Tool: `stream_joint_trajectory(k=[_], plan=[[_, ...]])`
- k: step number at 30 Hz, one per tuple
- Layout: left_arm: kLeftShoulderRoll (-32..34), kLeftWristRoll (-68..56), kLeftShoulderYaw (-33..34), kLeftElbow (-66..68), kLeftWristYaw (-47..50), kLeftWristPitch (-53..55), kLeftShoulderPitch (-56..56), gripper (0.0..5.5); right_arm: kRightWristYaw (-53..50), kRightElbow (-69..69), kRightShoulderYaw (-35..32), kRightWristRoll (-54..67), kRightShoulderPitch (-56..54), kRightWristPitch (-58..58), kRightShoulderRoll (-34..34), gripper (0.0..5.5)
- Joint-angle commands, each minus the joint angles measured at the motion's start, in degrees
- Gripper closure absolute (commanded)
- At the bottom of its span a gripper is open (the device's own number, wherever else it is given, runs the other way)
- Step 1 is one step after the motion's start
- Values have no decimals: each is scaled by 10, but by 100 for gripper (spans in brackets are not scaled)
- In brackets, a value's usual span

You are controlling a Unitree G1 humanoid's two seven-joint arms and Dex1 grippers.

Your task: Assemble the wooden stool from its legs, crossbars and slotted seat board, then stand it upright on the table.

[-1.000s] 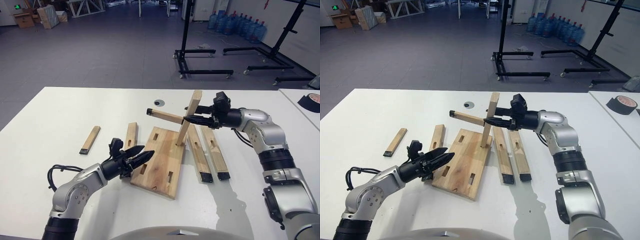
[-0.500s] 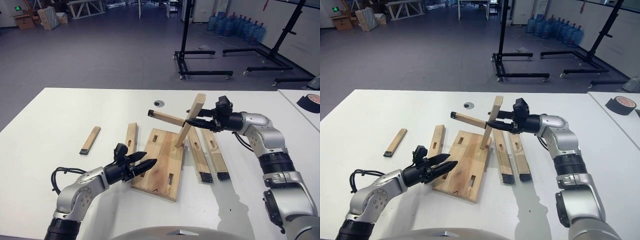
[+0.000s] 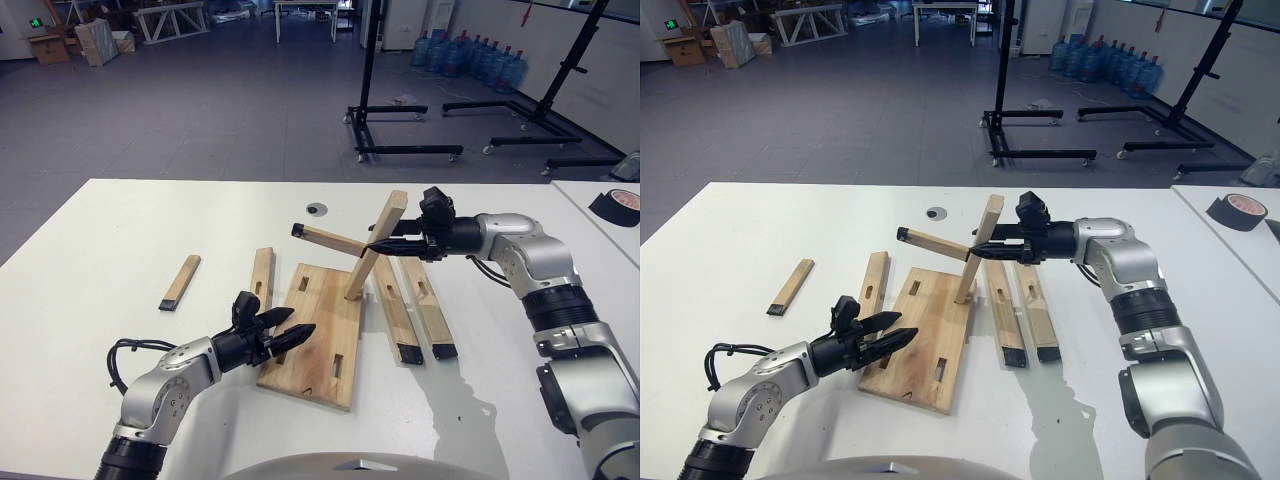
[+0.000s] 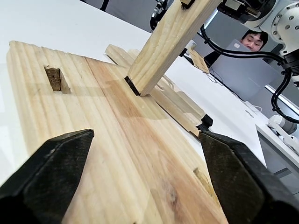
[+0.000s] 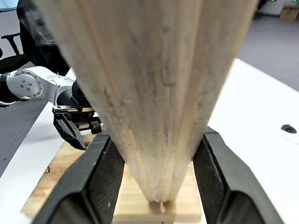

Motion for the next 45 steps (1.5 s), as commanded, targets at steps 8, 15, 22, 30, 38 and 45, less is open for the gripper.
stream_joint_trajectory(k=[8, 15, 22, 30, 38, 45], plan=[[10, 49, -35, 54, 32, 34, 4, 136, 4, 51, 63, -76, 6, 14, 14, 348], [3, 34, -40, 49, 40, 57, 6, 136, -27, 27, 49, -56, 3, 59, 33, 348], [1, 37, -36, 60, 35, 31, 4, 136, -63, 3, 46, -66, 14, 67, 41, 348], [5, 45, -39, 92, 17, 7, 1, 136, -76, 6, 27, -61, 20, 51, 44, 273], [-20, -9, 9, 93, 19, 6, 0, 136, -110, -63, -48, -35, 73, 34, 56, 183], [-21, -40, 30, 20, 27, 24, 19, 136, -155, -140, -89, -15, 197, 47, 59, 183]])
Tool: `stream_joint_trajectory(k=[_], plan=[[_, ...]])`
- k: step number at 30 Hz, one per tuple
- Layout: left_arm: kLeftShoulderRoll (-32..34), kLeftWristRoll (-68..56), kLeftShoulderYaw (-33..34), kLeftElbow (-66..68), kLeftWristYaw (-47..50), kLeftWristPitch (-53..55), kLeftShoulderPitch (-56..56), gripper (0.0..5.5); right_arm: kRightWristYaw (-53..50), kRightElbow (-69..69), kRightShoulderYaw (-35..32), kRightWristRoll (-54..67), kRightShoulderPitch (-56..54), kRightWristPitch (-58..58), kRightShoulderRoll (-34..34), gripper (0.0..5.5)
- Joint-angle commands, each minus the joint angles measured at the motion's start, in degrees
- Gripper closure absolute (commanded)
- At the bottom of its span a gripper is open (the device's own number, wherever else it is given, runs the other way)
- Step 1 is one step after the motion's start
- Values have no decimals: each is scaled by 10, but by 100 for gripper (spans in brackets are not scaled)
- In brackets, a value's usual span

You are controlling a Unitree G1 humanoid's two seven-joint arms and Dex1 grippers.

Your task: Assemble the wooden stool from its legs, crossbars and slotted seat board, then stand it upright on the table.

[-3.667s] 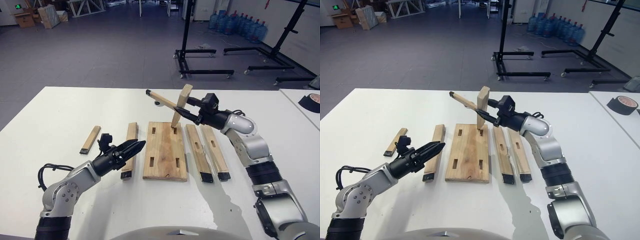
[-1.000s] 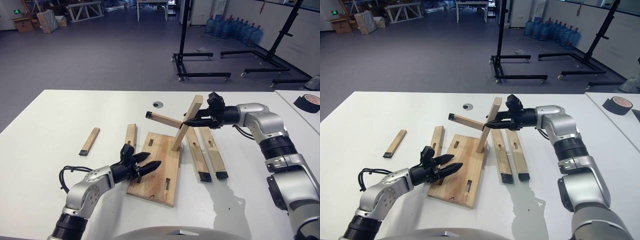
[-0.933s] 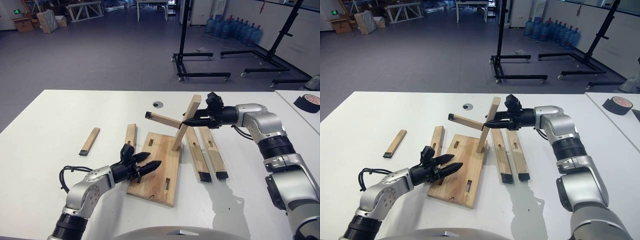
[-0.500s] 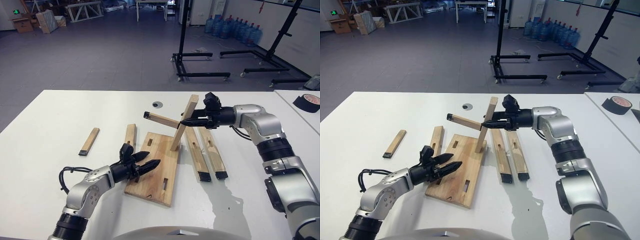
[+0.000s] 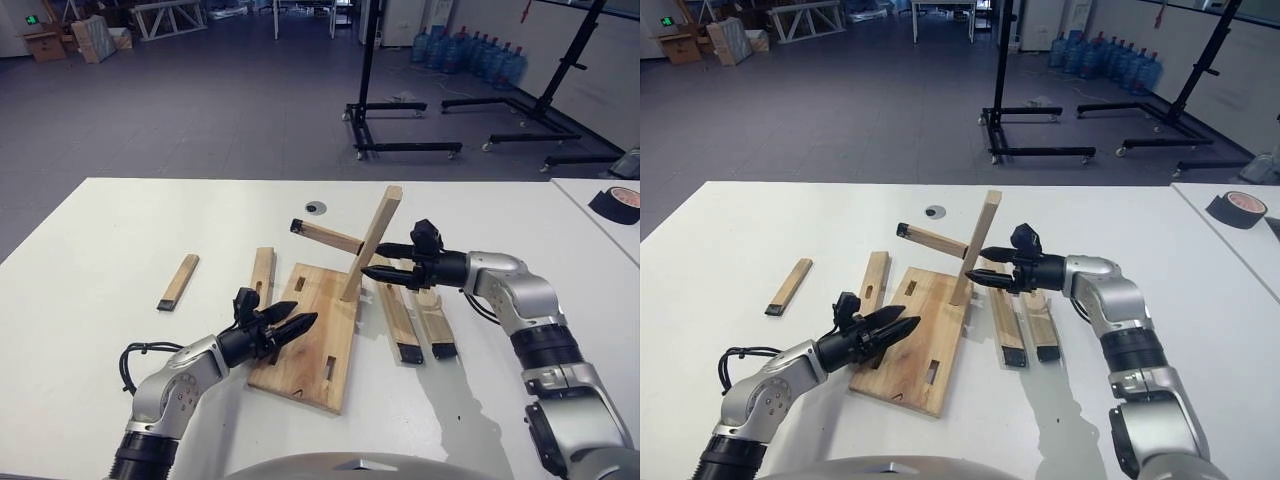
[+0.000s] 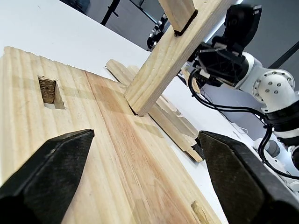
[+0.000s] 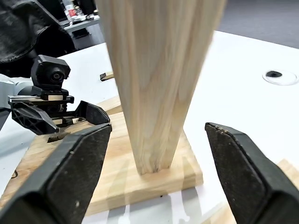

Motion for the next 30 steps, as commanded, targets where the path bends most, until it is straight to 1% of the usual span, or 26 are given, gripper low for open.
stream_joint_trajectory(k=[1, 3, 5, 7, 10, 11, 13, 15, 16, 20, 28, 30], plan=[[8, -3, 10, -22, 24, 31, 26, 136, -27, -41, -23, 12, 64, 16, -3, 183], [9, -9, 12, -42, 30, 37, 33, 136, -58, -60, -41, 16, 96, 18, 4, 183], [5, -20, 22, -65, 35, 34, 43, 136, -134, -93, -73, 16, 128, 24, 29, 183], [-3, -45, 47, -102, 35, 23, 58, 136, -267, -169, -102, -21, 194, 25, 76, 183], [-8, -80, 86, -156, 39, 4, 89, 136, -406, -268, -128, -63, 260, 40, 120, 183], [-9, -90, 98, -173, 44, 1, 96, 136, -448, -293, -126, -84, 281, 57, 131, 183], [-9, -99, 113, -197, 60, -5, 99, 136, -504, -343, -99, -128, 328, 69, 146, 183], [-11, -101, 118, -206, 79, -5, 89, 136, -537, -372, -66, -154, 357, 87, 160, 183], [-13, -100, 117, -210, 89, -5, 84, 136, -549, -377, -59, -159, 361, 101, 167, 183], [-22, -103, 108, -231, 115, -6, 83, 136, -580, -368, -74, -161, 354, 160, 180, 183], [-24, -94, 95, -231, 124, -18, 91, 136, -572, -361, -96, -139, 324, 217, 175, 345], [-22, -93, 93, -227, 123, -22, 90, 136, -571, -358, -100, -138, 319, 217, 177, 348]])
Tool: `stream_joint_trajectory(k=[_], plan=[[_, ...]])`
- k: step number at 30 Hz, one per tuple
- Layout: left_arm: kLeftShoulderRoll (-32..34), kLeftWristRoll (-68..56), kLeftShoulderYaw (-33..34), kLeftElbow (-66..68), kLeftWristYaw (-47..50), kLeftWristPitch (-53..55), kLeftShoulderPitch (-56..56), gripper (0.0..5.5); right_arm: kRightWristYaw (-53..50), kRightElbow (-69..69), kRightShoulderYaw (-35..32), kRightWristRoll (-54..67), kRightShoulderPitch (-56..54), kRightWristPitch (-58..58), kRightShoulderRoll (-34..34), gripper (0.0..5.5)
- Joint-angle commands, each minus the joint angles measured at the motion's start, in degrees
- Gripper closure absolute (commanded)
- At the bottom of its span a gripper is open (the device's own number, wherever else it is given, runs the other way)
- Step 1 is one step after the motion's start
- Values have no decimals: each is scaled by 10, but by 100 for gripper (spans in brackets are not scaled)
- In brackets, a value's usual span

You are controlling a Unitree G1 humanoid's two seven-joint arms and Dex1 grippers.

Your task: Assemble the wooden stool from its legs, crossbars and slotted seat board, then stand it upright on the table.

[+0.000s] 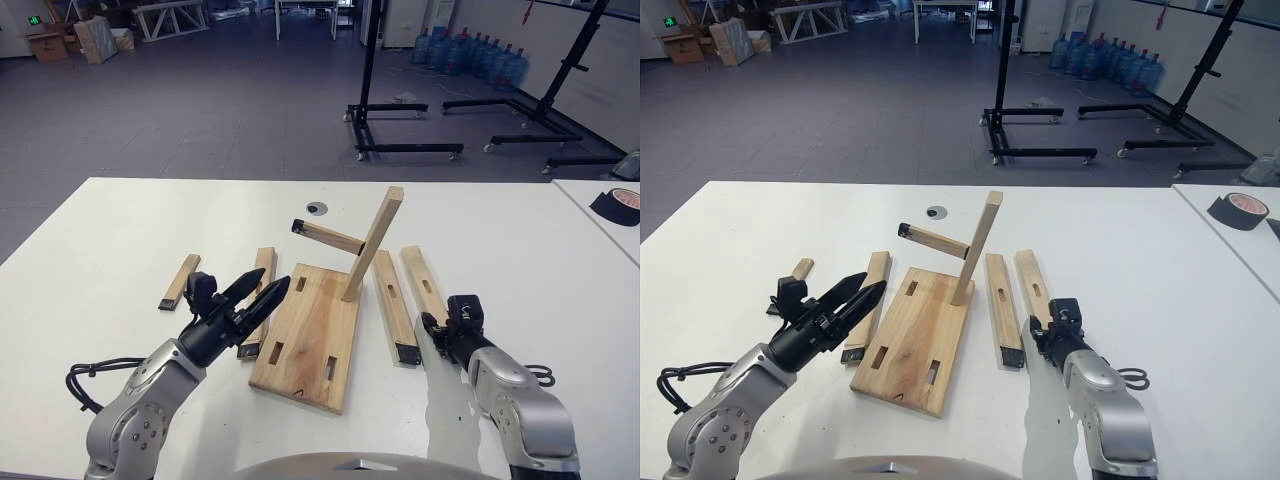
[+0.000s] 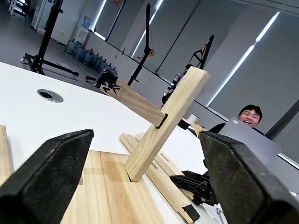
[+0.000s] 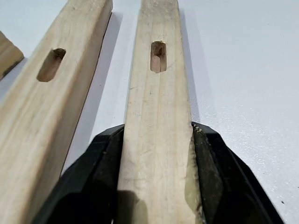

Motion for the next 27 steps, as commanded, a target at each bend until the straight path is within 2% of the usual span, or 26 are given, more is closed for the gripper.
stream_joint_trajectory(k=[1, 4, 9, 12, 15, 17, 18, 22, 27], plan=[[5, 9, -2, 5, 2, -9, 0, 136, 2, 10, -8, 6, -11, 11, 0, 348], [6, 9, 0, 10, 1, -14, -1, 136, 5, 21, -24, 16, -35, -4, 1, 348], [9, -6, 14, 28, -7, -16, -19, 136, 32, 98, -152, 106, -188, -101, -6, 348], [18, -49, 24, 27, -31, 1, -35, 136, 118, 102, -221, 255, -276, -109, -29, 348], [38, -128, 34, 8, -71, 29, -37, 136, 214, 21, -235, 489, -266, -22, -51, 348], [50, -204, 42, -11, -92, 50, -32, 136, 262, -31, -219, 616, -222, 30, -77, 348], [56, -243, 44, -22, -101, 61, -29, 136, 296, -55, -194, 640, -192, 52, -94, 348], [83, -341, 38, -37, -118, 96, -38, 136, 361, -78, -92, 622, -126, 77, -130, 348], [105, -382, 34, -27, -105, 110, -61, 136, 415, -66, -21, 598, -91, 64, -144, 348]])
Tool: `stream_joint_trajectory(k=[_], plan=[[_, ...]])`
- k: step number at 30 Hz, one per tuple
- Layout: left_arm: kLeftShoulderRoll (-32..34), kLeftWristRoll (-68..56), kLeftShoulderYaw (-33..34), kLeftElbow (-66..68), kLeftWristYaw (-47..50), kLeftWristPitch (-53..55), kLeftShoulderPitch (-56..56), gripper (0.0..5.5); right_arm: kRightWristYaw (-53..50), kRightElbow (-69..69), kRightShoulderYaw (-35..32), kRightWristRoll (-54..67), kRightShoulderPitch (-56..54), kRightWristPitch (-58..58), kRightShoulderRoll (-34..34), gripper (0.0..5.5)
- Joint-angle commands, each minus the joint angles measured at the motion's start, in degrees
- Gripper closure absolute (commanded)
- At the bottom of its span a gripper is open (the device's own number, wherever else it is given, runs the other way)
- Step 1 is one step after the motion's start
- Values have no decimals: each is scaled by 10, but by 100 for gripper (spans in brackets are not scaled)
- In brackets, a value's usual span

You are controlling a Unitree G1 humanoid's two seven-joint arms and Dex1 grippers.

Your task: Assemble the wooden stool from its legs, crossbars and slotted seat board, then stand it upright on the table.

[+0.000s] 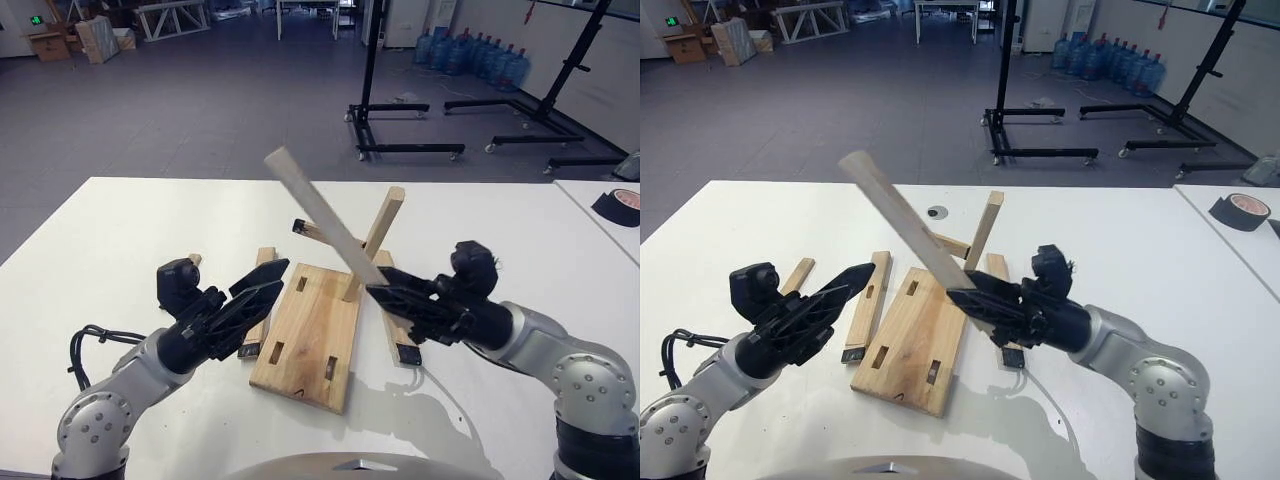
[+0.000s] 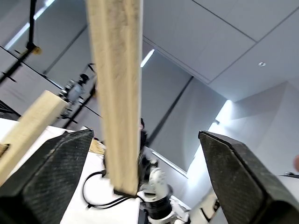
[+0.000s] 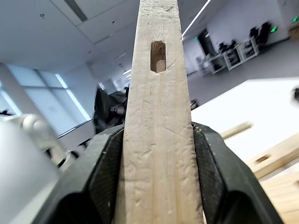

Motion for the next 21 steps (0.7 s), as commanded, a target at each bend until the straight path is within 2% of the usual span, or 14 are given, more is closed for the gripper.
stream_joint_trajectory(k=[1, 21], plan=[[16, -6, -7, 4, 17, 8, -21, 136, 27, 4, 31, -8, 15, -10, -13, 348], [9, 41, -29, 15, 20, -13, -36, 136, 73, 29, 103, -49, 39, -46, -38, 348]])
